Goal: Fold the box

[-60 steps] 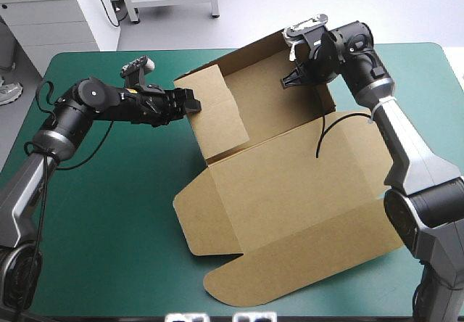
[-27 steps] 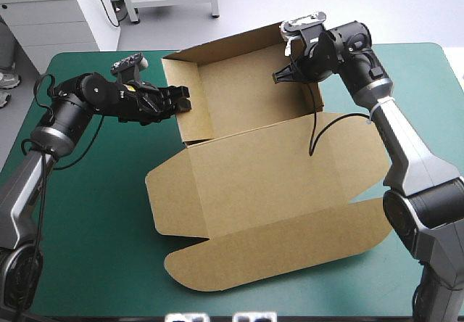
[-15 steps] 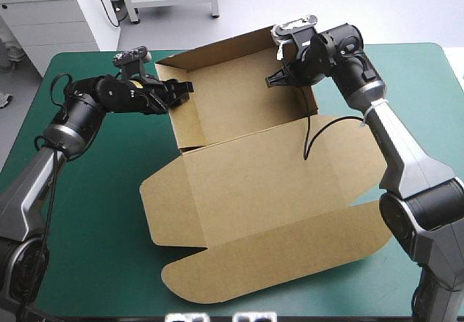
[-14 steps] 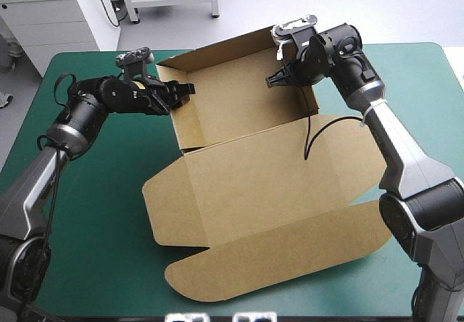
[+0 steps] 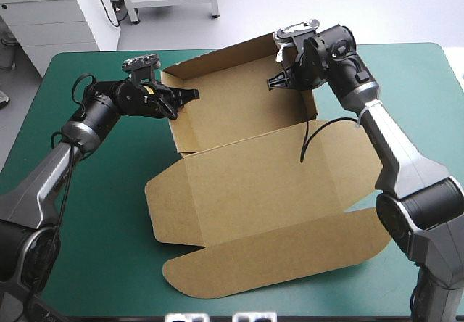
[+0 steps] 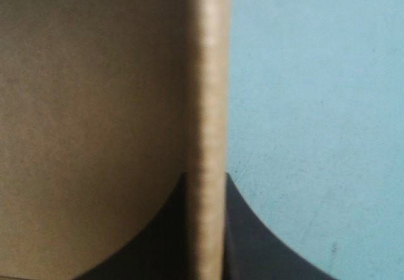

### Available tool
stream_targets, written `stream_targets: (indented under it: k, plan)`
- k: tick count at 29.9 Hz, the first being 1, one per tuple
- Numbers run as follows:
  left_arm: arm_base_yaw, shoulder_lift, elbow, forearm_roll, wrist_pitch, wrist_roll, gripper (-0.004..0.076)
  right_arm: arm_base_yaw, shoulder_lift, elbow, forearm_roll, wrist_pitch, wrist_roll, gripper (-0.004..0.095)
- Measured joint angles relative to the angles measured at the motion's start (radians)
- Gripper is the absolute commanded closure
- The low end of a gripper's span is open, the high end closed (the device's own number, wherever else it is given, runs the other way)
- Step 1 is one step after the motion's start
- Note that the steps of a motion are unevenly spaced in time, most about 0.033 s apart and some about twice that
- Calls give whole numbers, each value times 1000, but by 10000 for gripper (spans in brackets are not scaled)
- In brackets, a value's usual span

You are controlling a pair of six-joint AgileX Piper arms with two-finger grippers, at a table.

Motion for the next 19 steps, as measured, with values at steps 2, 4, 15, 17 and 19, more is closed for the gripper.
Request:
stream_targets:
  k: [2,4,15,17,19]
  plan:
    - [0,17,-15,25,22,-11,732,2,24,-3,3,11,14,922]
    - [-1,41,-38,53,60,-26,732,2,52,-3,12,18,22,922]
    - [-2,271,-342,156,395,-88,732,3,153,-3,38,31,32,922]
    - [-4,317,-379,161,435,-91,732,3,172,-3,36,32,32,922]
    - [-9,352,-400,169,453,-96,732,2,194,-3,32,32,32,922]
